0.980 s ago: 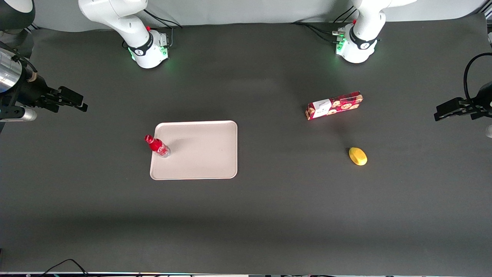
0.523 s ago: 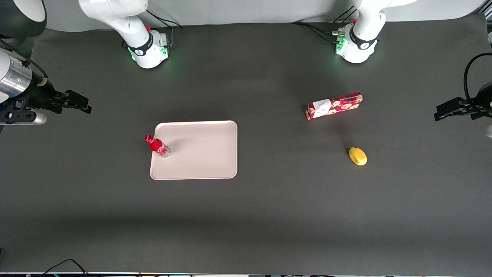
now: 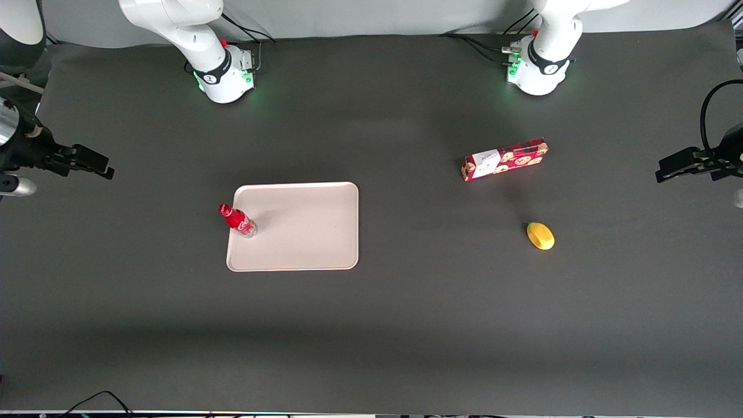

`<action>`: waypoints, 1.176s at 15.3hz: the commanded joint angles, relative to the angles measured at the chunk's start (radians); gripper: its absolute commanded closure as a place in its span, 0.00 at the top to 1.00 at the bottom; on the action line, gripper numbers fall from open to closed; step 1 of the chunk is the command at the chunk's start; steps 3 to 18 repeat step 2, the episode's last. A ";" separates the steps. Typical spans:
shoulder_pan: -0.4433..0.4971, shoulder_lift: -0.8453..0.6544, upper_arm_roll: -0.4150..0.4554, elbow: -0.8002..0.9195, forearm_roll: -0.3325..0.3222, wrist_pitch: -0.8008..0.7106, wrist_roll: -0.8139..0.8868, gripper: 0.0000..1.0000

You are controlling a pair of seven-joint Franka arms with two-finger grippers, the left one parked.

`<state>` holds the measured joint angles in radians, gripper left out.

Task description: Place coke bottle on tray

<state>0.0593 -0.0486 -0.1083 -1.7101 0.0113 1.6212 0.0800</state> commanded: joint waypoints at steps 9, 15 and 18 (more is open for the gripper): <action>-0.003 0.007 -0.025 0.063 -0.017 -0.020 -0.002 1.00; -0.003 0.007 -0.025 0.063 -0.017 -0.020 -0.002 1.00; -0.003 0.007 -0.025 0.063 -0.017 -0.020 -0.002 1.00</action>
